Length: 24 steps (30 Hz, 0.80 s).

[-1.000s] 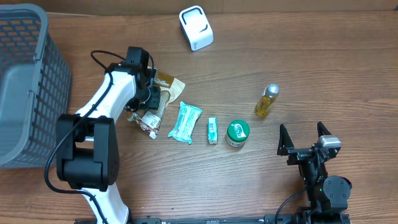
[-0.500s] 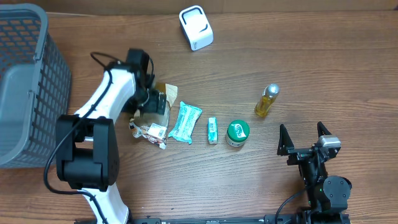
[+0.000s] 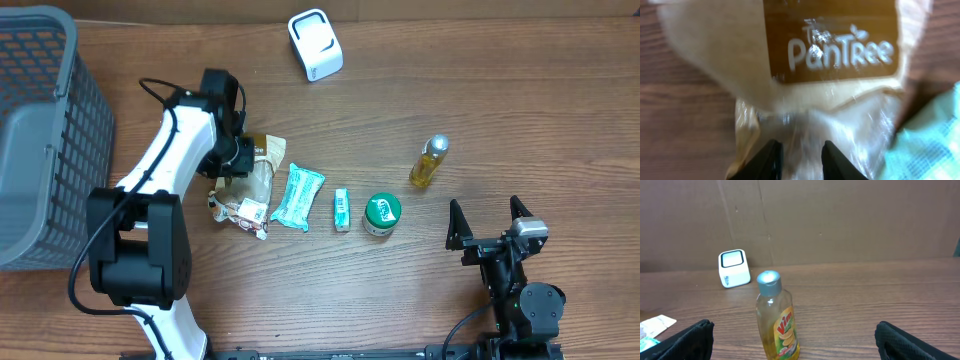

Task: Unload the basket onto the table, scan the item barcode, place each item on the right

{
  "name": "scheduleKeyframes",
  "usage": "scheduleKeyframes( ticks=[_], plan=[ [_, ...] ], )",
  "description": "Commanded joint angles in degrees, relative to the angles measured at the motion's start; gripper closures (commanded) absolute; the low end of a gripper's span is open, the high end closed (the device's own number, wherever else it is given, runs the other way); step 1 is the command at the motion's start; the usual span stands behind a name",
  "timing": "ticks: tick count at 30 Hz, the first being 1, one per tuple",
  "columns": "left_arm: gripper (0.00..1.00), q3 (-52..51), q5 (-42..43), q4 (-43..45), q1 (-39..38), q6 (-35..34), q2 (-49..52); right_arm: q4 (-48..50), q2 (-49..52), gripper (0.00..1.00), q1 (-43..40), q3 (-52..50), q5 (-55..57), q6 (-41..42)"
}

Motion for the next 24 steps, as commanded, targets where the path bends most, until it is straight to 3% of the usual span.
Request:
scheduleKeyframes(
  ticks=[1,7,13,17,20,24],
  plan=[
    [0.73,-4.76,-2.19,5.55,-0.02,-0.74,-0.20,0.22,-0.39,0.00,-0.20,-0.61,0.11,-0.44],
    [0.70,-3.61,-5.35,9.29,0.00,1.29,-0.24,0.22,-0.39,0.00,-0.20,-0.61,0.09,-0.44],
    [0.65,7.19,-4.59,0.11,0.09,3.06,-0.26,0.22,-0.39,0.00,-0.20,-0.61,0.11,-0.44],
    [0.63,17.49,5.31,-9.73,-0.20,3.15,-0.55,0.22,-0.42,0.00,-0.20,-0.61,0.09,-0.44],
    [0.64,19.10,12.11,-12.59,-1.53,3.08,-0.55,0.22,-0.39,0.00,-0.20,-0.61,0.09,-0.44],
    [0.65,16.20,11.45,-13.86,-5.16,3.10,-0.44,0.22,-0.39,0.00,-0.20,-0.61,0.11,-0.44]
  ],
)
